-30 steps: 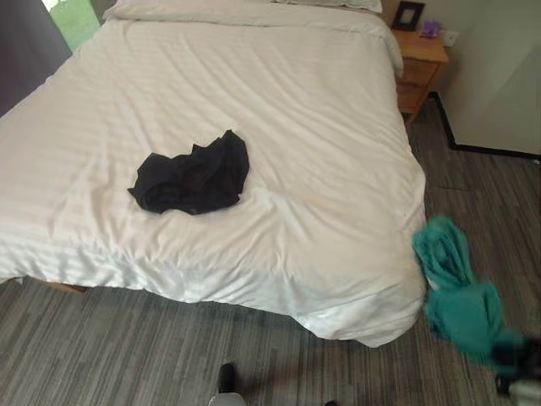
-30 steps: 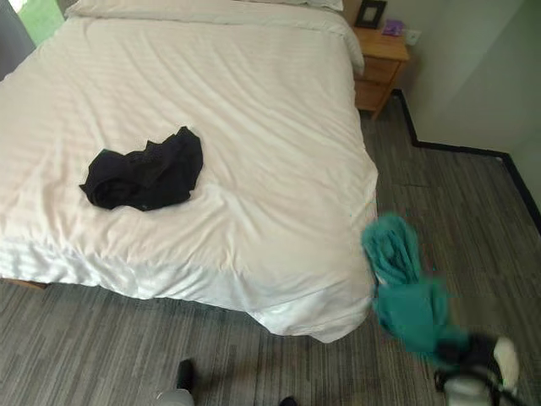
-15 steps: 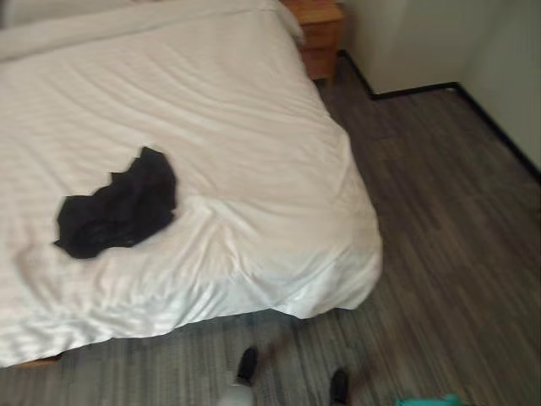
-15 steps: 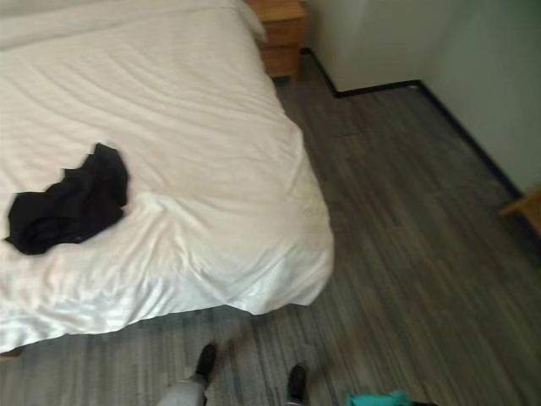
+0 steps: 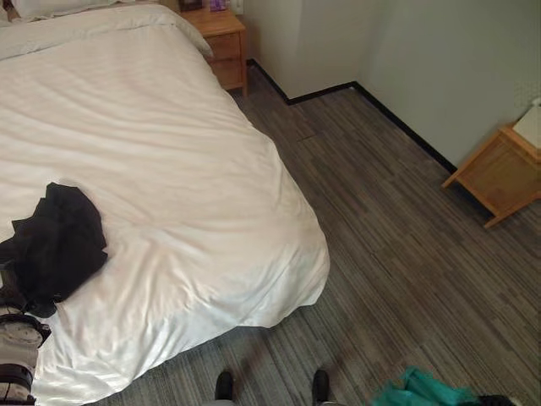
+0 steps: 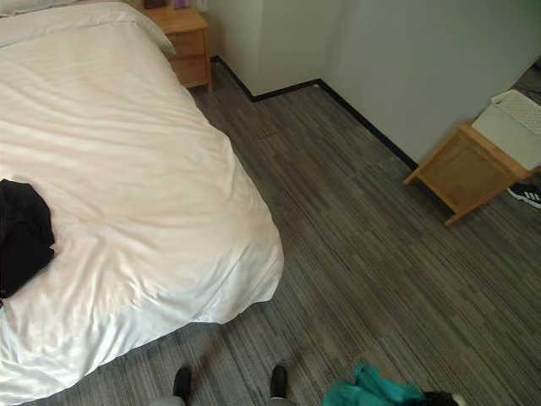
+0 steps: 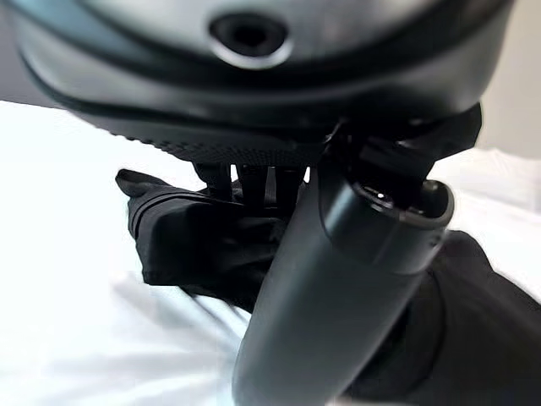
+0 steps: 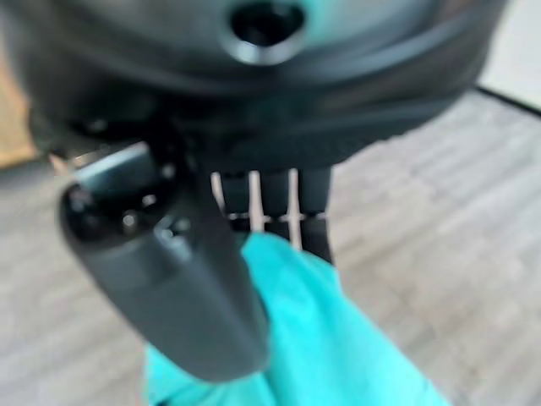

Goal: Pick up bed clothes into laundry basket.

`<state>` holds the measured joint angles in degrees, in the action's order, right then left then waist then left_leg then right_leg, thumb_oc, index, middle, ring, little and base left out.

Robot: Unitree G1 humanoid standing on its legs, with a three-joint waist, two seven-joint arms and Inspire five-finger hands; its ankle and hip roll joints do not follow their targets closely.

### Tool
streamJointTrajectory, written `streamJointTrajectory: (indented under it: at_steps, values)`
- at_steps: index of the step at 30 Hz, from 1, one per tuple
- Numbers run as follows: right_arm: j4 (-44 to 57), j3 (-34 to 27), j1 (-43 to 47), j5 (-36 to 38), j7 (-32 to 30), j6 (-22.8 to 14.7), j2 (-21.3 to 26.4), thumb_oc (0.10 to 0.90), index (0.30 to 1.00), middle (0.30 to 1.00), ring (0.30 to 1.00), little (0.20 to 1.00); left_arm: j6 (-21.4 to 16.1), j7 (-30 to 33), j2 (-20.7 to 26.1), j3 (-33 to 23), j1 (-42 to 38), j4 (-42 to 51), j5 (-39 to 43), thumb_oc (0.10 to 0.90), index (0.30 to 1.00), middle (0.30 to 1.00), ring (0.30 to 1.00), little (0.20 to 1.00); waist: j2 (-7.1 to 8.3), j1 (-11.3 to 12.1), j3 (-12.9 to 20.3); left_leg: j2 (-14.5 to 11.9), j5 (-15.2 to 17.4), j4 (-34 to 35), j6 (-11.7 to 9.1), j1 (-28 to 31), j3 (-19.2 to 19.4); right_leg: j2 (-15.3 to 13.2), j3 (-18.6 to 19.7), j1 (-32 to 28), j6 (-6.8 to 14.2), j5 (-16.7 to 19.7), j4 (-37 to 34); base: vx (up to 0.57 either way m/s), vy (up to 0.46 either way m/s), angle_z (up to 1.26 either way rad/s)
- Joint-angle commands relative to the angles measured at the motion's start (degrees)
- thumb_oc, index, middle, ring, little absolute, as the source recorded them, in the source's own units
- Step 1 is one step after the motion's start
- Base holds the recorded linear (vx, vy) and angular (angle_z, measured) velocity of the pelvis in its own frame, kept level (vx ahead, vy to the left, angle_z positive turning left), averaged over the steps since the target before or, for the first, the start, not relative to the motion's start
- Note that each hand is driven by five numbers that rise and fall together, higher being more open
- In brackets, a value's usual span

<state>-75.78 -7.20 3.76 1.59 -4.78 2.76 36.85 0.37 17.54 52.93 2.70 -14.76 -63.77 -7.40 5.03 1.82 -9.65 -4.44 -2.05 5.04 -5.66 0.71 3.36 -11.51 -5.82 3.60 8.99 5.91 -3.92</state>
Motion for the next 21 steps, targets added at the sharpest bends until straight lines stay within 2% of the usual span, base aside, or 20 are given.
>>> streamJointTrajectory:
  at_steps: [1,2,3,4,7,11,13,17,21]
  values:
    - [-3.09,1.53,1.84,1.55,-0.68,0.47,4.80,0.400,0.300,0.300,0.300,0.300,-1.62,0.23,4.89,-1.14,-8.39,-2.59,-2.95,0.400,0.300,0.300,0.300,0.300,1.64,0.15,-0.39,-1.55,2.57,-0.04,-0.25,-1.16,-0.77,-5.26,-5.73,-3.98,6.01,2.60,1.66,-0.06,-0.020,-0.25]
    - [-3.69,1.72,1.99,1.39,-0.20,0.55,5.48,0.400,0.300,0.300,0.300,0.300,-0.95,-0.26,5.84,-1.05,-8.88,-5.24,-3.71,0.400,0.300,0.300,0.300,0.300,1.90,0.93,-0.75,-1.91,2.83,-0.04,-0.17,-0.57,0.82,-6.32,-9.40,-3.77,6.01,4.35,2.57,-0.03,-0.013,-0.22]
    - [-4.23,1.47,1.98,1.34,0.04,0.66,5.65,0.400,0.300,0.300,0.300,0.300,-0.56,-0.59,6.20,-1.12,-8.85,-6.17,-4.32,0.400,0.300,0.300,0.300,0.300,1.97,1.36,-0.83,-1.96,3.00,-0.04,-0.08,-0.22,1.59,-6.97,-11.38,-3.87,6.01,5.25,2.95,-0.03,-0.013,-0.26]
    - [-4.25,1.46,1.99,1.34,0.06,0.65,5.66,0.400,0.300,0.300,0.300,0.300,-0.57,-0.61,6.21,-1.10,-8.90,-6.20,-4.34,0.400,0.300,0.300,0.300,0.300,1.98,1.37,-0.89,-1.94,2.98,-0.04,-0.06,-0.18,1.58,-6.99,-11.40,-3.94,6.01,5.31,2.89,-0.01,0.007,-0.40]
    - [-5.96,0.27,1.08,0.53,1.28,1.14,6.80,0.400,0.300,0.300,0.300,0.300,0.17,-1.72,7.68,-2.20,-7.65,-7.94,-5.93,0.400,0.300,0.300,0.300,0.300,2.06,2.37,-0.68,-1.53,3.53,-0.05,0.31,1.03,3.17,-8.32,-15.73,-4.52,6.01,7.13,3.43,0.02,0.023,-0.63]
    - [-7.90,-0.62,0.35,-0.60,2.96,1.66,8.72,0.400,0.300,0.300,0.300,0.300,-0.05,-2.38,9.98,-2.91,-7.39,-7.67,-6.67,0.400,0.300,0.300,0.300,0.300,1.80,2.74,0.20,-0.19,4.32,-0.07,0.65,2.16,3.10,-9.25,-16.86,-6.13,6.01,7.76,2.97,0.04,0.062,-0.19]
    - [-8.81,-1.27,0.56,-0.84,4.10,2.02,10.18,0.400,0.300,0.300,0.300,0.300,-0.18,-2.46,12.88,-2.14,-9.42,-5.92,-6.48,0.400,0.300,0.300,0.300,0.300,1.06,3.20,0.68,0.24,4.99,-0.31,0.83,2.32,2.26,-9.62,-17.97,-7.31,6.01,7.70,2.91,0.03,0.034,0.04]
    - [-9.05,-2.31,0.72,0.05,5.51,2.24,11.19,0.400,0.300,0.300,0.300,0.300,-0.24,-2.21,16.42,-1.39,-11.80,-0.97,-6.60,0.400,0.300,0.300,0.300,0.300,0.75,4.25,1.55,0.95,4.98,-0.36,1.21,2.27,1.04,-10.27,-19.15,-8.38,6.01,7.78,2.96,0.02,0.014,0.11]
    - [-9.21,-2.16,1.55,0.31,6.38,2.41,11.69,0.400,0.300,0.300,0.300,0.300,-0.76,-2.41,17.66,-1.22,-13.28,3.12,-5.19,0.400,0.300,0.300,0.300,0.300,0.49,5.53,1.99,1.15,5.72,-0.64,1.33,2.86,0.17,-10.56,-20.21,-9.62,6.01,7.66,3.06,0.03,0.002,0.22]
